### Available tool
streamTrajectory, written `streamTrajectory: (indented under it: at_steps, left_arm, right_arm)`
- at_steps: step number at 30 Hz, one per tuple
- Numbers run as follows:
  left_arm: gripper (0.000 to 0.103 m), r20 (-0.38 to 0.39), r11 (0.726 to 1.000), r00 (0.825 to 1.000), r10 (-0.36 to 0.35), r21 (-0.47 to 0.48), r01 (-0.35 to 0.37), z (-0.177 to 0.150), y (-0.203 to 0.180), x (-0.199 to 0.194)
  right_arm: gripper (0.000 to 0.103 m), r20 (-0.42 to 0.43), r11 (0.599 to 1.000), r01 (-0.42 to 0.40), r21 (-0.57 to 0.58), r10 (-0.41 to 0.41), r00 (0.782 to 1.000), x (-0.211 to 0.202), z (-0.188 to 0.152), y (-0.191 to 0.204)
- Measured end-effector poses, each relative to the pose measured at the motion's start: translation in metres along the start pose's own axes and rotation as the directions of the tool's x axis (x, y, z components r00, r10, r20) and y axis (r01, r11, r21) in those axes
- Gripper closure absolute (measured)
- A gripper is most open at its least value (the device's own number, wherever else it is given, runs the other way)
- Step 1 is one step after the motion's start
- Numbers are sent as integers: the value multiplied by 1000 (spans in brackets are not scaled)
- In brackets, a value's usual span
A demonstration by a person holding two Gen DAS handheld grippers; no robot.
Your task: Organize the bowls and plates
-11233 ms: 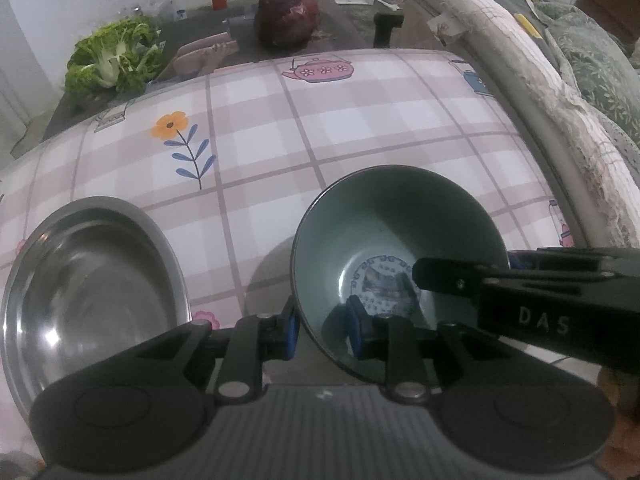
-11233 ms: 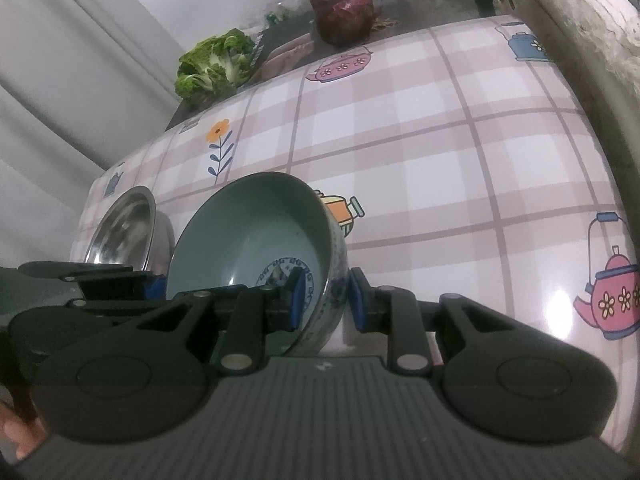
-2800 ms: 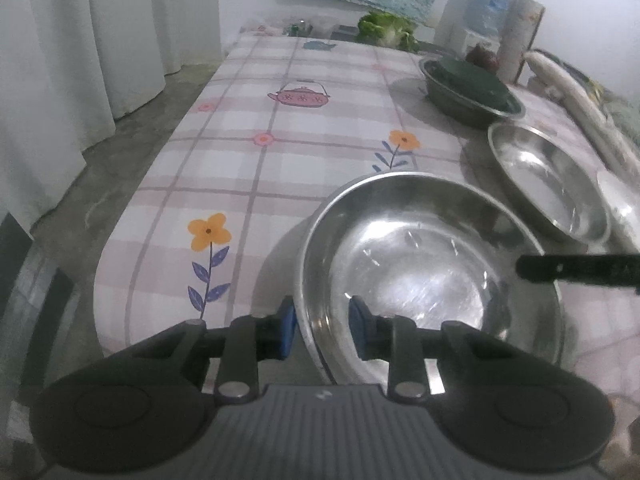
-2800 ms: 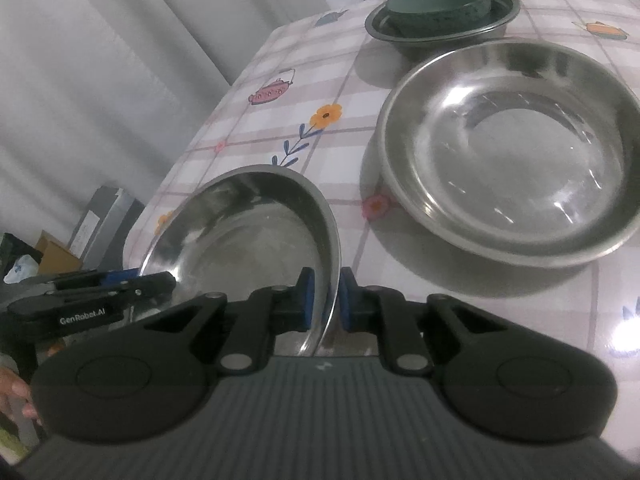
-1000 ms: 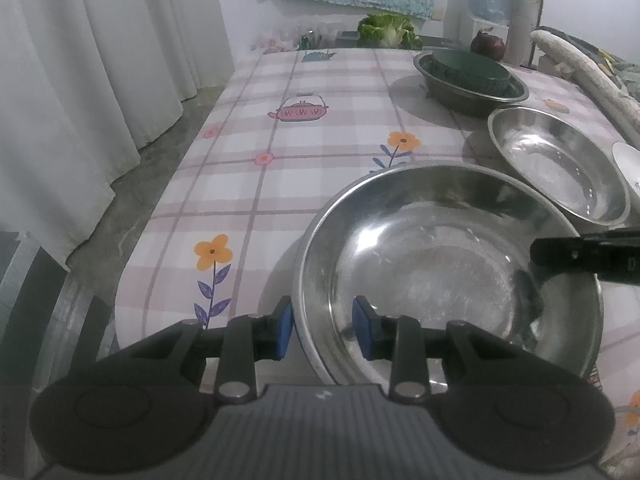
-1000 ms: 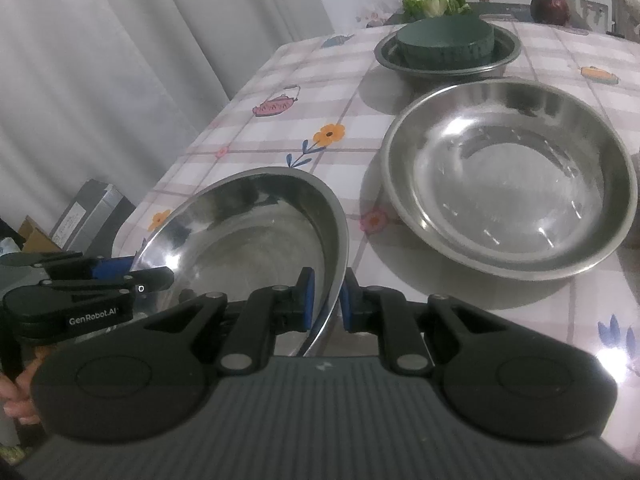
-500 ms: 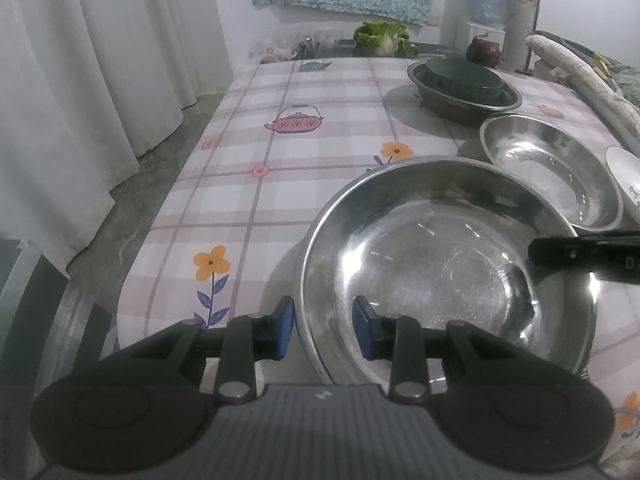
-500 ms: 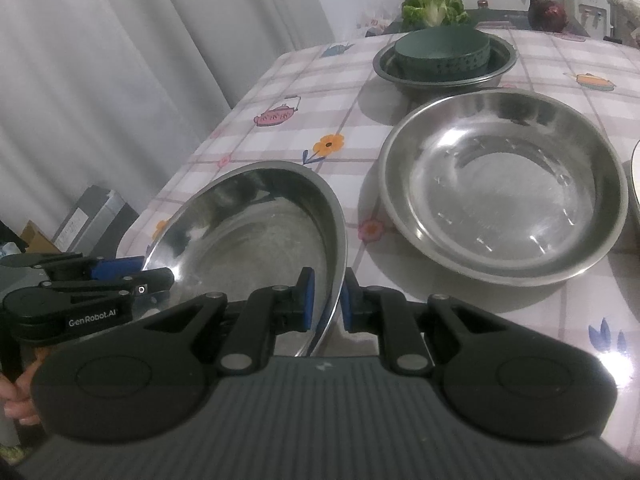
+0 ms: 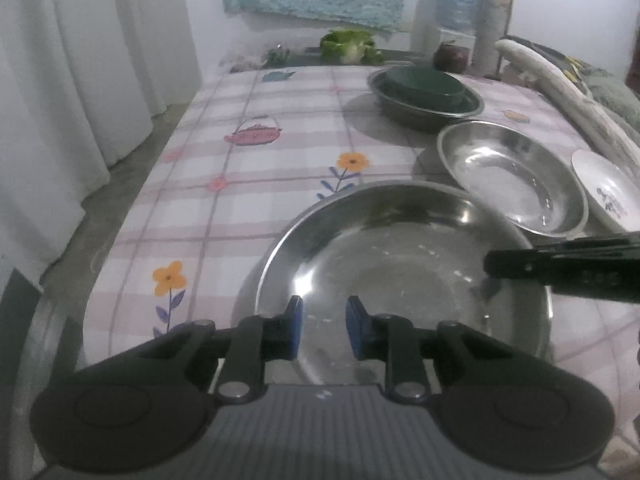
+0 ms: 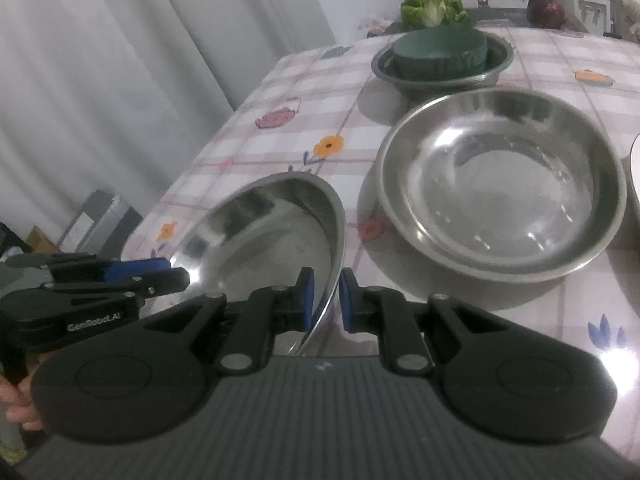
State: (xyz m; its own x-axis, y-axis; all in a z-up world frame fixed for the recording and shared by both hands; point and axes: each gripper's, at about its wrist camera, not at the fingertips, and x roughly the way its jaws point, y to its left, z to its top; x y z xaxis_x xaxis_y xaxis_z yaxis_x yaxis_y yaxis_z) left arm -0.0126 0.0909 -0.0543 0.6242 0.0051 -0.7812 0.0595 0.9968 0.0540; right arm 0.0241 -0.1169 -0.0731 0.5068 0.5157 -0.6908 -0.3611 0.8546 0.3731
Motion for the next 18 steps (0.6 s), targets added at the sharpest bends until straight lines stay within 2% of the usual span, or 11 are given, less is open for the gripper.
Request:
streamTrajectory:
  at_steps: [2,4,9,13,18]
  left_arm:
    - [77,-2,1000,1000,19,3,-19,-1,-2,4]
    - [77,4,1000,1000,-1,-15,1,-3,3,3]
    - [74,59,999,998,-2,-38,4,-8,19,-8]
    - [73,46,998,999,-3,-67,6,-11,30,-6]
    - [65,6,993,1000,-24,-118,25,-16,39,7]
  right_arm:
    - [91,-6,1000,25,0,-25,1000,6,-3,-3]
    - [90,-16,999,41,20,-41,999,10,-5,-10]
    - [83,-13,997,42,58,-42,999,7,-7,-21]
    - [80,-5,996,40,82,-39,999,4,-12,-25]
    - [78,1,995,29,95,-29,1000,4,-15,-28]
